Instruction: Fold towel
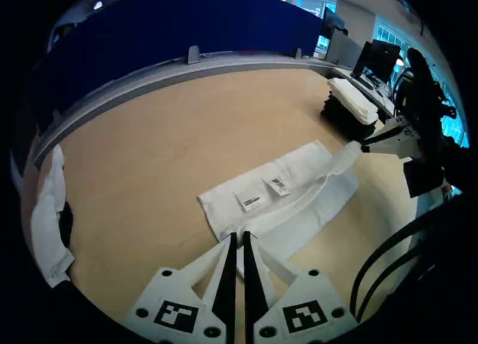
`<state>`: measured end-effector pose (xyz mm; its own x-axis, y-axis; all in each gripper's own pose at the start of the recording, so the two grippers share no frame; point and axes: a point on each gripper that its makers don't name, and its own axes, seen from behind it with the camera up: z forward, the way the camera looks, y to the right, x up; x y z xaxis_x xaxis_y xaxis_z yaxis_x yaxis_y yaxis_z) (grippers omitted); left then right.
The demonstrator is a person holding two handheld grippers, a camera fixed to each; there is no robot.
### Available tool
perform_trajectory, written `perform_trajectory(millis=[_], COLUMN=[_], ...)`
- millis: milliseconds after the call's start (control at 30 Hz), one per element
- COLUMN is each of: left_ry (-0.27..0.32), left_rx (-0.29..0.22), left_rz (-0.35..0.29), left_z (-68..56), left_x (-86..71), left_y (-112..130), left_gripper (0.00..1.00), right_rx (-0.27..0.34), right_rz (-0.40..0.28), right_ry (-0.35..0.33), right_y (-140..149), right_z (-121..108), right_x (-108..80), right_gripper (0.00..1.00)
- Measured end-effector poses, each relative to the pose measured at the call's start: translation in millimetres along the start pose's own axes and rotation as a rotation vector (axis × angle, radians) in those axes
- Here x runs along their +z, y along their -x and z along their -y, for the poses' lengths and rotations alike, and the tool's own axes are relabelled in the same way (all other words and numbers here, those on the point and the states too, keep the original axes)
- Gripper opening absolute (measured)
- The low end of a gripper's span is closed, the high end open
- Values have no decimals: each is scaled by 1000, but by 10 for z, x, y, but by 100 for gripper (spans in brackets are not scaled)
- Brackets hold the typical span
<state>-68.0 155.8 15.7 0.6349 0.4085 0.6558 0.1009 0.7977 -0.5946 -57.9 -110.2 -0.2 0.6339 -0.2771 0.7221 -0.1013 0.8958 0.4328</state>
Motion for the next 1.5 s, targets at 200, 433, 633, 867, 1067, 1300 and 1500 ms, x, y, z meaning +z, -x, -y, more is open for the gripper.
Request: perform_trajectory(millis=[200, 433, 633, 867, 1067, 1300, 1500], left_ry=[-15, -37, -51, -68, -76, -81, -86], left_rx=[11, 19, -1, 9, -21, -60, -75], left_rz=[24, 28, 32, 32, 20, 5, -8], left_z=[61, 128, 172, 193, 236, 250, 208], left_x=[143, 262, 304, 308, 253, 143, 48], left_y=[21, -5, 17, 14, -21, 30, 78], left_gripper=[7, 8, 9, 21, 37, 56, 85], right_rx=[9, 14, 33, 58, 52, 58, 66], right_rz=[22, 39, 43, 32, 20, 9, -3], right_ry=[-2, 4, 7, 13, 38, 39, 33], right_y=[-14, -7, 27, 17, -21, -38, -22], right_z=[-46, -87, -103, -130, -177, -183, -152], right_x=[140, 249, 308, 345, 337, 278, 230], right_gripper=[10, 10, 10, 11, 26, 69, 100])
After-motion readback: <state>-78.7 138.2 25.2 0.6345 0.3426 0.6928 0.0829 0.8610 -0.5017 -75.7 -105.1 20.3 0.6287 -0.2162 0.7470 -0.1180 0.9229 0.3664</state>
